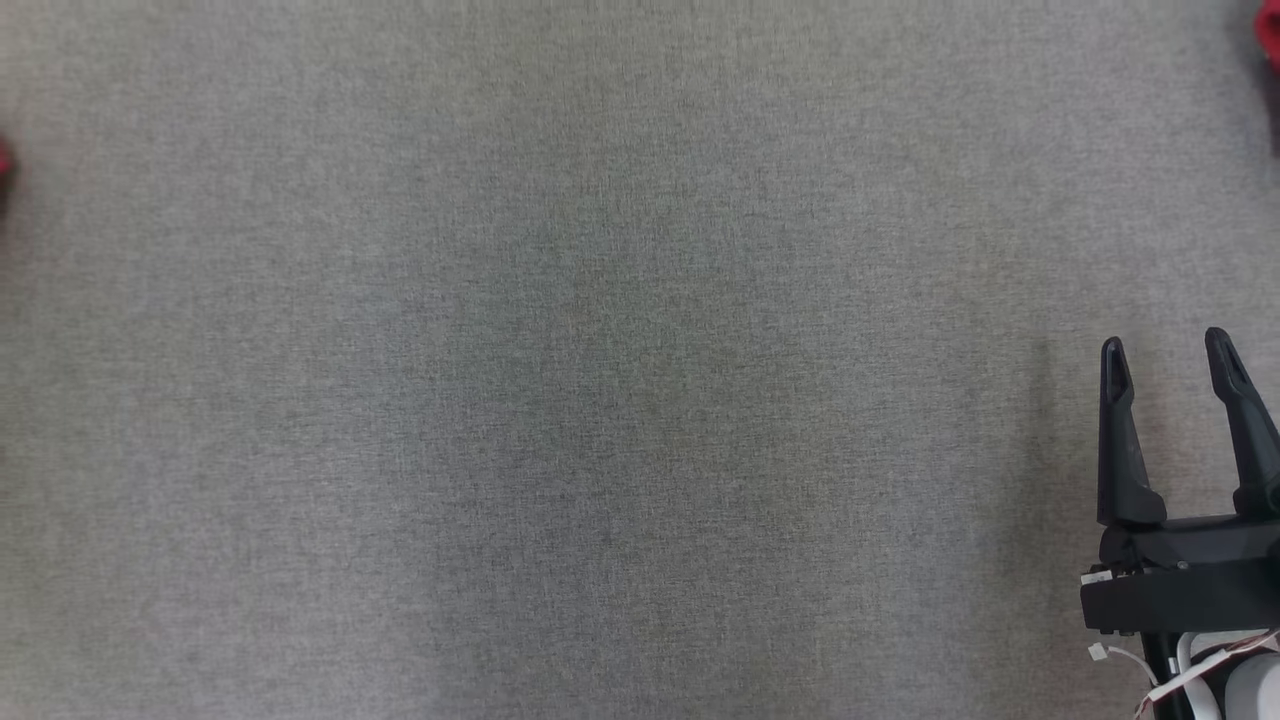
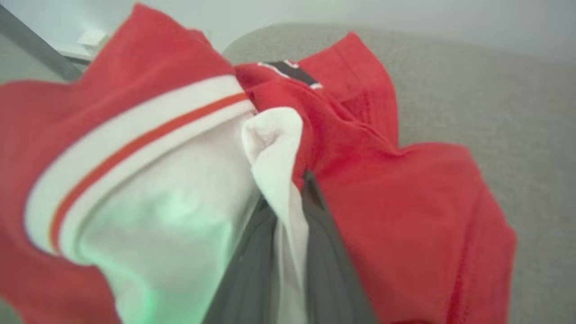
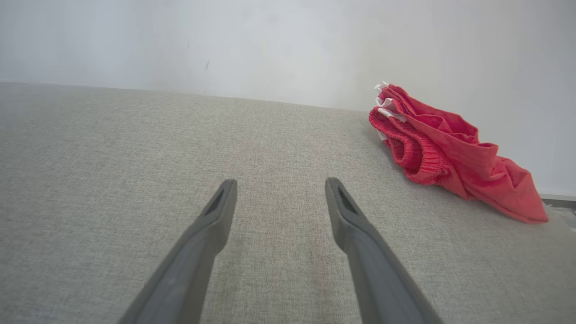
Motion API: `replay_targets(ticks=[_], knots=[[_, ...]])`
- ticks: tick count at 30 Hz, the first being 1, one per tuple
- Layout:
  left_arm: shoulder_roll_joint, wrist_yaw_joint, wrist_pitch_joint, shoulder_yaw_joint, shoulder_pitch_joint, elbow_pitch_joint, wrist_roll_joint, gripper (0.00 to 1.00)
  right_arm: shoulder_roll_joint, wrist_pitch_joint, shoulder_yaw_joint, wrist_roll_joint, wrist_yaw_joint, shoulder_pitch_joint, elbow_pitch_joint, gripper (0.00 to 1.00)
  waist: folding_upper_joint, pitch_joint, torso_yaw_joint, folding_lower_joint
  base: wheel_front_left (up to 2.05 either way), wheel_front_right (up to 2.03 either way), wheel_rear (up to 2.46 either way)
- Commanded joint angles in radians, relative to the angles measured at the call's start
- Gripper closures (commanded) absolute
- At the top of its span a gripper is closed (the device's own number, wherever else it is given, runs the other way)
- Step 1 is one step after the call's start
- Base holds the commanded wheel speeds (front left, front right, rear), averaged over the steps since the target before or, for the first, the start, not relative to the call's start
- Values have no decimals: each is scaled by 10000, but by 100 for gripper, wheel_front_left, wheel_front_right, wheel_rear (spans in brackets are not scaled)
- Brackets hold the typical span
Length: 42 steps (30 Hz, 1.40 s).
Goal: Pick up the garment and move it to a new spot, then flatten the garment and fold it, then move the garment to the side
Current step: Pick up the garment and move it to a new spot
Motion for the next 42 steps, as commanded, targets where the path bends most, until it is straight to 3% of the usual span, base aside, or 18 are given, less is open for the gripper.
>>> replay_targets(ticks=[1,8,13,23,31,36,42], knots=[[-2,12,-207,-26,-25,-127,75,100,9,-52,-11,37,-22,-27,39,0,0,-174,33,0,0,0,0],[-140,-153,-2674,-474,-488,-1011,470,100,117,-279,121,252,-22,86,593,0,0,-1082,119,0,0,0,0],[-806,-257,-3295,-1014,-1049,-2107,376,100,249,-639,206,448,-22,160,1326,0,0,-1700,15,0,0,0,0],[-2697,-258,-2599,-2431,-508,-5287,175,100,627,-1443,637,903,-22,118,2929,0,0,-2506,-1245,0,0,0,0],[-3984,-5,-1816,-3457,1162,-7224,-45,100,716,-1697,738,1040,-22,268,3642,0,0,-2783,-2306,0,0,0,0],[-4292,277,-1728,-3883,2858,-7803,-219,100,734,-1766,693,1056,-22,315,3756,0,0,-2810,-2488,0,0,0,0],[-4297,503,-1849,-4223,4632,-7575,-258,100,743,-1763,796,1004,-22,196,3912,0,0,-2777,-2497,0,0,0,0]])
